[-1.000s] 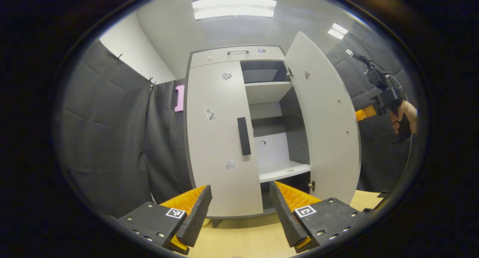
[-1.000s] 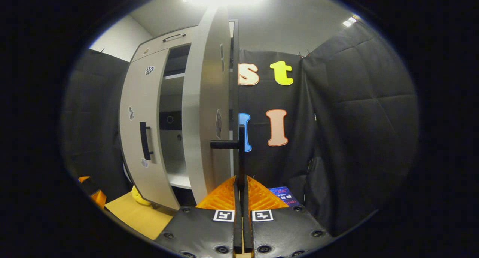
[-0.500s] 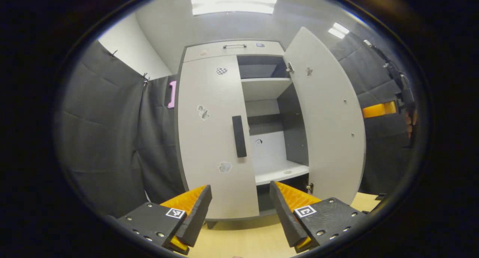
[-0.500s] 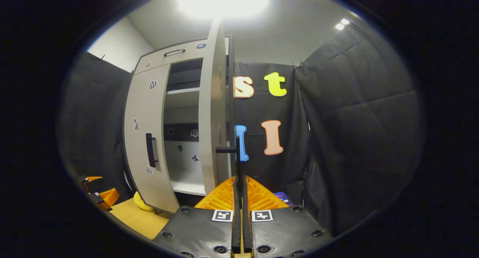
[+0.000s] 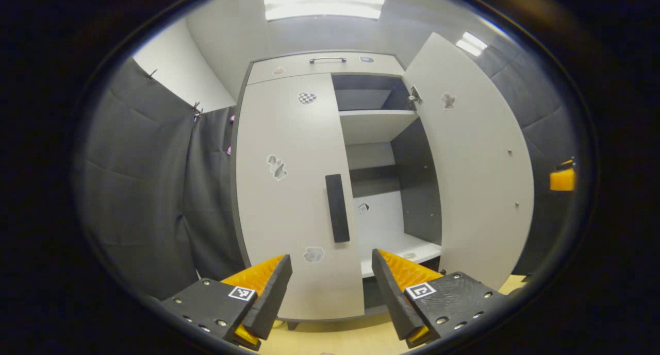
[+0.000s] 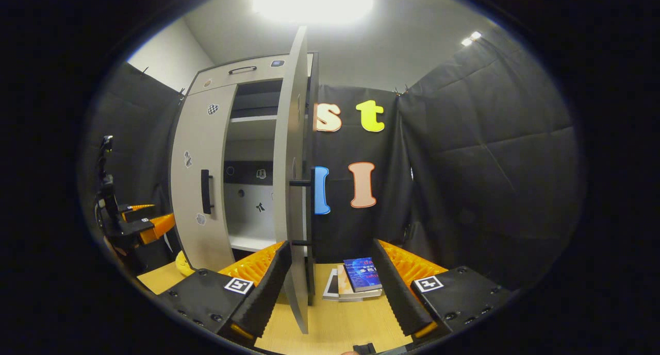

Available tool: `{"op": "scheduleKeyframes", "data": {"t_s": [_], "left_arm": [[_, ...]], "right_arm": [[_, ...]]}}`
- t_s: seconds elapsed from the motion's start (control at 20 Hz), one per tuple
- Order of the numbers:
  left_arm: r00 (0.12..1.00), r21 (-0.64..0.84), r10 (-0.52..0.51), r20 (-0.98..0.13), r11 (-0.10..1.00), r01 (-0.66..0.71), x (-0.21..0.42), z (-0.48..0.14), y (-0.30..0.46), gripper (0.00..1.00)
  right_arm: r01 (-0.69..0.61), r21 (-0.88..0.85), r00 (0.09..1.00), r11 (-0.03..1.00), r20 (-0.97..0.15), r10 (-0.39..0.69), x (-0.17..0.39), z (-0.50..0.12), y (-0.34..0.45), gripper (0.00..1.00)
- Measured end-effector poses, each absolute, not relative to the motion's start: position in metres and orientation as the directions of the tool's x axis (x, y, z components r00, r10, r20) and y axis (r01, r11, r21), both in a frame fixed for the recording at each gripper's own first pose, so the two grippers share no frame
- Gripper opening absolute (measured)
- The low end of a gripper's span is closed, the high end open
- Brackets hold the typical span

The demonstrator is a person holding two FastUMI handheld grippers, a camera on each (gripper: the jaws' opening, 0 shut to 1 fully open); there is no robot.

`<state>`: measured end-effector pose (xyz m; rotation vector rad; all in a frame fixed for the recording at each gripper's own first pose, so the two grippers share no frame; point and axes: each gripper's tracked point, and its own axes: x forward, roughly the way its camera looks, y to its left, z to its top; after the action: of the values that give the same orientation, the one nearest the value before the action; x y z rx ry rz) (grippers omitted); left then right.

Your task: Open the right door of the double-door shoe cabinet with the right hand, and open the left door with the left hand.

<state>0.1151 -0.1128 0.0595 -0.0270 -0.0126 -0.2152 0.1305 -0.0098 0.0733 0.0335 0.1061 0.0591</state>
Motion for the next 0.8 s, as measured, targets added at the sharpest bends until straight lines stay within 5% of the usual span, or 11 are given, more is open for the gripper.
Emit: {"op": "scheduleKeyframes", "data": {"t_s": [0.8], "left_arm": [[0.974,-0.121,-0.226,-0.018,0.968,0.222,0.234,0.08,-0.135,0.91]], "right_arm": [[0.03,0.053,0.974,0.998,-0.225,-0.017,0.104,0.047,-0.022,0.97]]}}
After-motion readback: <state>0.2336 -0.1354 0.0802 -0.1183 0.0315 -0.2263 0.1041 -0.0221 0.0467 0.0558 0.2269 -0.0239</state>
